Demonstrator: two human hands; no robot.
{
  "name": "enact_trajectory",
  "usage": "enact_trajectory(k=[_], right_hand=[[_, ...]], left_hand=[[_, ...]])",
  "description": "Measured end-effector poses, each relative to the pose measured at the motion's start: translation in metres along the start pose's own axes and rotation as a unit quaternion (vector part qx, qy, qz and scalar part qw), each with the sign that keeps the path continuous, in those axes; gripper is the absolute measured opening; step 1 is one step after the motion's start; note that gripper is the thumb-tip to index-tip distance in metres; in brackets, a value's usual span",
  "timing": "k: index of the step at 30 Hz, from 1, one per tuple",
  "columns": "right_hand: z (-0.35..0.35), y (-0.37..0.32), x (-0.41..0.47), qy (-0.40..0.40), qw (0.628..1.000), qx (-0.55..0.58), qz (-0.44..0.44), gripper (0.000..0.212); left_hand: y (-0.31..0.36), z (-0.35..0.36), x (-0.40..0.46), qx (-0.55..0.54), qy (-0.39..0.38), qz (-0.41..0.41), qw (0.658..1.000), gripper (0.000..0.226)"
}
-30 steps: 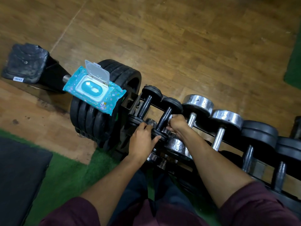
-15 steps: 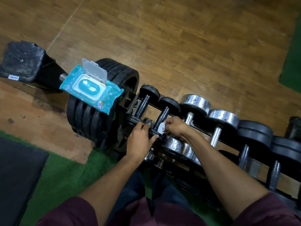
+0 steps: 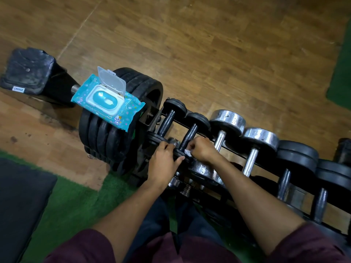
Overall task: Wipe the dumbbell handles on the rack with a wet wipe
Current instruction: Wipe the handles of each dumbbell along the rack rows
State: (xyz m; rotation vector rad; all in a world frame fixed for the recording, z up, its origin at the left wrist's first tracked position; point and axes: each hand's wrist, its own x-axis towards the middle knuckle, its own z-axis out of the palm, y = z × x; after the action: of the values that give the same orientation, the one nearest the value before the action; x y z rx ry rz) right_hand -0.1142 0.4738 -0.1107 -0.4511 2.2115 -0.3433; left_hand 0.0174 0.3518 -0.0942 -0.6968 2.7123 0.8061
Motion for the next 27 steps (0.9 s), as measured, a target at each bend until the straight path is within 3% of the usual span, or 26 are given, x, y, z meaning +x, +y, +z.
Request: enact_trajectory(k=[7,12,17,22,27], right_hand=[[-0.005,-0.006,-0.001,0.078,0.988,0.126,-0.048,0.018],[-0.001,-0.012,0.009,0.155,0.981,-0.028,-0.113,0.037],[0.008,-0.013,0.011,0.053,0.956,-0.169,-0.232,0.034],[-0.004,-0.011,0.016,-0.032,0.944,-0.217,-0.247,0.034],[-0.018,-0.019,0.017,0.016,0.921,-0.304,-0.244,0.021]], left_hand=[[0.0,0.001,-0.001,-0.008,0.004,-0.004,1.0,0.057],[0.001,0.001,-0.001,-0.012,0.004,-0.006,1.0,0.057],[0.001,0.002,-0.002,-0.021,0.008,-0.01,1.0,0.054],[0.0,0.002,0.0,-0.022,0.007,-0.01,1.0,0.051],[-0.001,0.0,0.0,-0.016,0.002,-0.007,1.0,0.054]])
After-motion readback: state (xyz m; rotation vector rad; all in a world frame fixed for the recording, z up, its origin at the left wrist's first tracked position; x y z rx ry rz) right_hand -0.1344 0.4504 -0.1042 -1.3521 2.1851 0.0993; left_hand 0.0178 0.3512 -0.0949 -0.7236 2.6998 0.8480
